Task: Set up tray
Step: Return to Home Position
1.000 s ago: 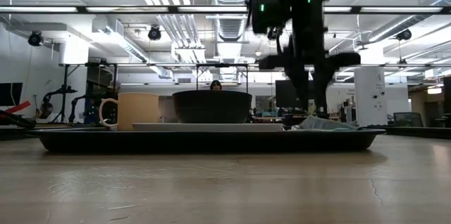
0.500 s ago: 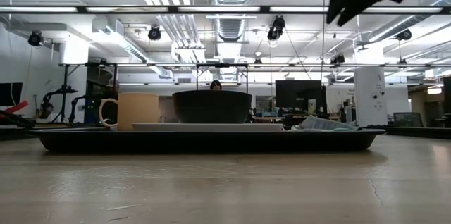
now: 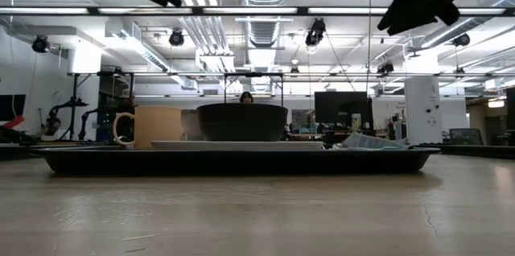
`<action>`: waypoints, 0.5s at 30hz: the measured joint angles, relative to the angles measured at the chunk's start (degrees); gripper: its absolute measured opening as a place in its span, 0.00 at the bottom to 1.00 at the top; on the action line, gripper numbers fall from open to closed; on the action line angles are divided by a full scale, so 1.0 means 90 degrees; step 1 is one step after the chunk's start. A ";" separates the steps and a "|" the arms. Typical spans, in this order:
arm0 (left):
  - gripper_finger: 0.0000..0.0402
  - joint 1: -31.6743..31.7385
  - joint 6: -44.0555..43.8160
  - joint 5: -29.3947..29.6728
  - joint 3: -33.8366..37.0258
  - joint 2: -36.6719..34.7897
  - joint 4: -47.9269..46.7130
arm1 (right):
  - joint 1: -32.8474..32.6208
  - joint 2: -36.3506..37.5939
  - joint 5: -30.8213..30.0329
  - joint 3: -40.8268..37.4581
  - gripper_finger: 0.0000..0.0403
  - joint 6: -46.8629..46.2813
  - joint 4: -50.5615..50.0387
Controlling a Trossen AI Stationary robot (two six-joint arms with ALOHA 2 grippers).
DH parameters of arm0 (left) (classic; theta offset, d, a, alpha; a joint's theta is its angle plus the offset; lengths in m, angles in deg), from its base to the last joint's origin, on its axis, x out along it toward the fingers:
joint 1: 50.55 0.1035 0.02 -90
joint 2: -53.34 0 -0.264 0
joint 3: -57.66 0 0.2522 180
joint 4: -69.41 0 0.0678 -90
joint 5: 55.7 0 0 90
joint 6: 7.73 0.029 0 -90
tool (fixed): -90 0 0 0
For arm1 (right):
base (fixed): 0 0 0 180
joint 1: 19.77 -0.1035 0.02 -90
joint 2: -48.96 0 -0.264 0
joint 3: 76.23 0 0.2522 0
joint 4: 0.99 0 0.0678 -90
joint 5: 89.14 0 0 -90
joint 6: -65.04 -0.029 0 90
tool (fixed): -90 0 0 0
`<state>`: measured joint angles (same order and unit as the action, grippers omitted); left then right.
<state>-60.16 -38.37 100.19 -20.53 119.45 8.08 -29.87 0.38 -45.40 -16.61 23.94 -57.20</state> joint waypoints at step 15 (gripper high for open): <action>0.52 -0.0005 0.1247 -0.0040 0.0066 0.0453 0.1270 | -0.0001 0.1949 0.2312 -0.1975 0.33 0.2537 0.2814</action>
<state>-60.20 -27.15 99.83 -19.93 123.53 19.51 -29.88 17.93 -24.59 -34.39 46.78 -31.87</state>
